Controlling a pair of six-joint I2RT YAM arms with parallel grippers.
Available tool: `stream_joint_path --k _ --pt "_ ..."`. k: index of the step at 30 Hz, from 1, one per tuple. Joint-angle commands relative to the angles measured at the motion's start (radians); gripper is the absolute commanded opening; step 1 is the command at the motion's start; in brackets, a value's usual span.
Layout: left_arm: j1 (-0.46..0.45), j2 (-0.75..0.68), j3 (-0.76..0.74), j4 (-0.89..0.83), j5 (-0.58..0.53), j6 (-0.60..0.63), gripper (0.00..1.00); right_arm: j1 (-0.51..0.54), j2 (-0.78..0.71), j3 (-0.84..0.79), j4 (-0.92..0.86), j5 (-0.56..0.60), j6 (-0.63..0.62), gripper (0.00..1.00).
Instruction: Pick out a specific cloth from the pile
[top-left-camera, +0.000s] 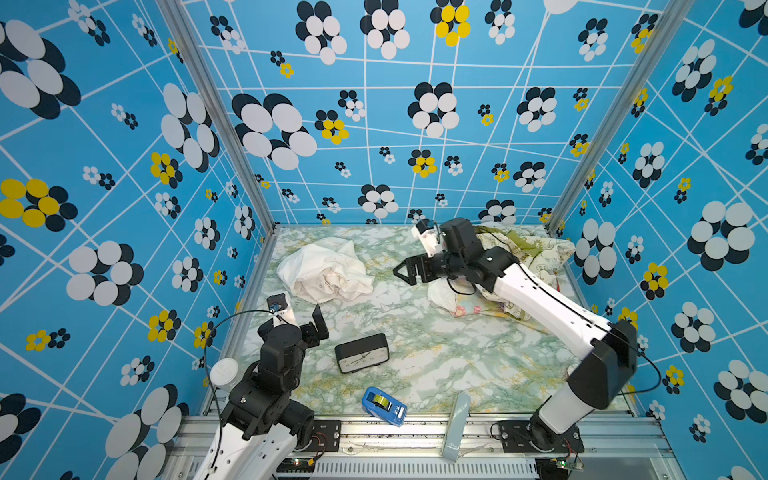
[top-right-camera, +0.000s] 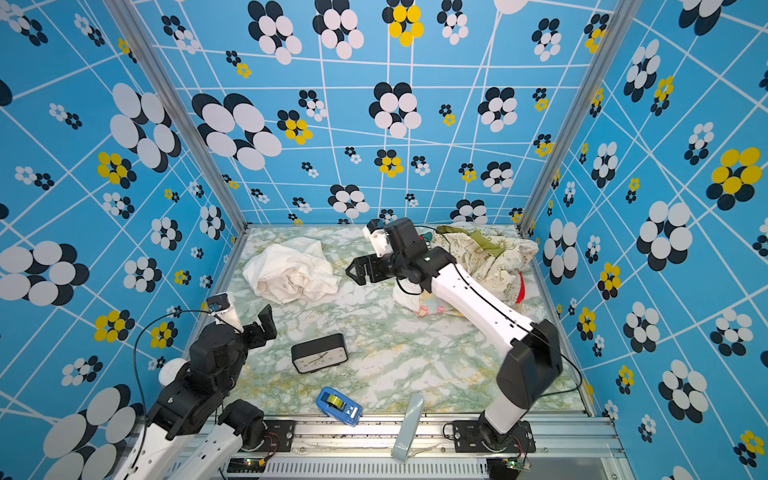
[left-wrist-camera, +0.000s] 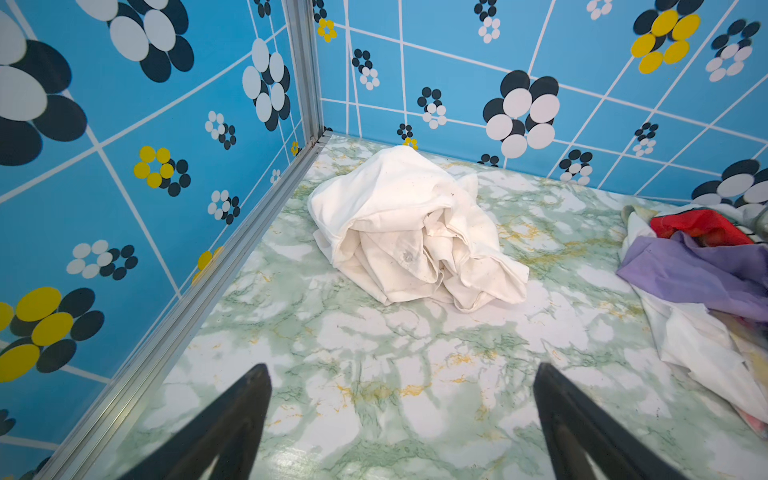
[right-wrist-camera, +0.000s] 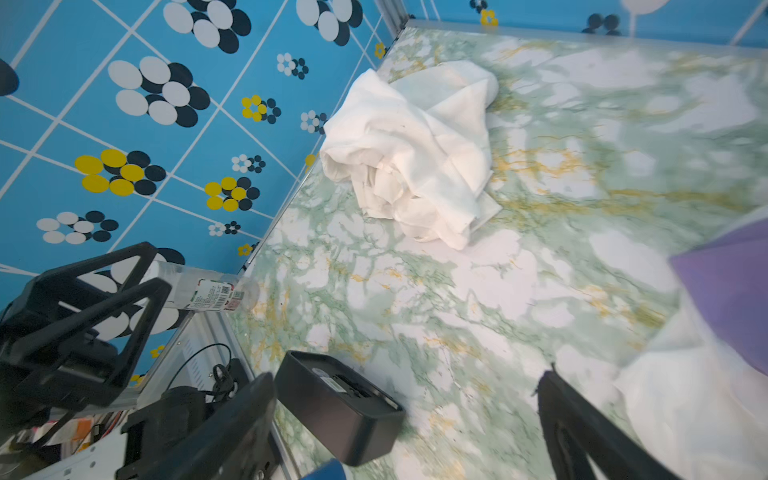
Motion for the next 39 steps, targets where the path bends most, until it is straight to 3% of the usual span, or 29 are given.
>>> stream_joint_path --k 1,5,10,14,19,24,27,39 --pt "-0.001 0.069 -0.050 0.174 -0.049 0.084 0.99 -0.045 -0.153 -0.157 0.028 0.157 -0.056 0.99" --pt "0.036 0.186 -0.098 0.328 -0.069 0.118 0.99 -0.107 -0.361 -0.343 0.042 0.275 -0.105 0.99" --pt "0.159 0.328 -0.158 0.548 0.089 0.116 0.99 -0.241 -0.493 -0.486 0.054 0.364 -0.137 0.99" --pt "0.284 0.459 -0.176 0.694 0.180 0.120 0.99 -0.345 -0.520 -0.615 0.184 0.498 -0.124 0.99" --pt "0.351 0.655 -0.204 0.926 0.302 0.149 0.99 -0.474 -0.479 -0.767 0.402 0.532 -0.131 0.99" --pt "0.357 0.842 -0.207 1.087 0.321 0.209 0.99 -0.561 -0.435 -0.939 0.729 0.562 -0.168 0.99" --pt "0.357 0.883 -0.244 1.194 0.306 0.237 0.99 -0.582 -0.403 -1.010 0.891 0.549 -0.179 0.99" --pt "0.349 1.046 -0.307 1.504 0.378 0.327 0.99 -0.631 -0.222 -1.078 1.143 0.549 -0.164 0.99"
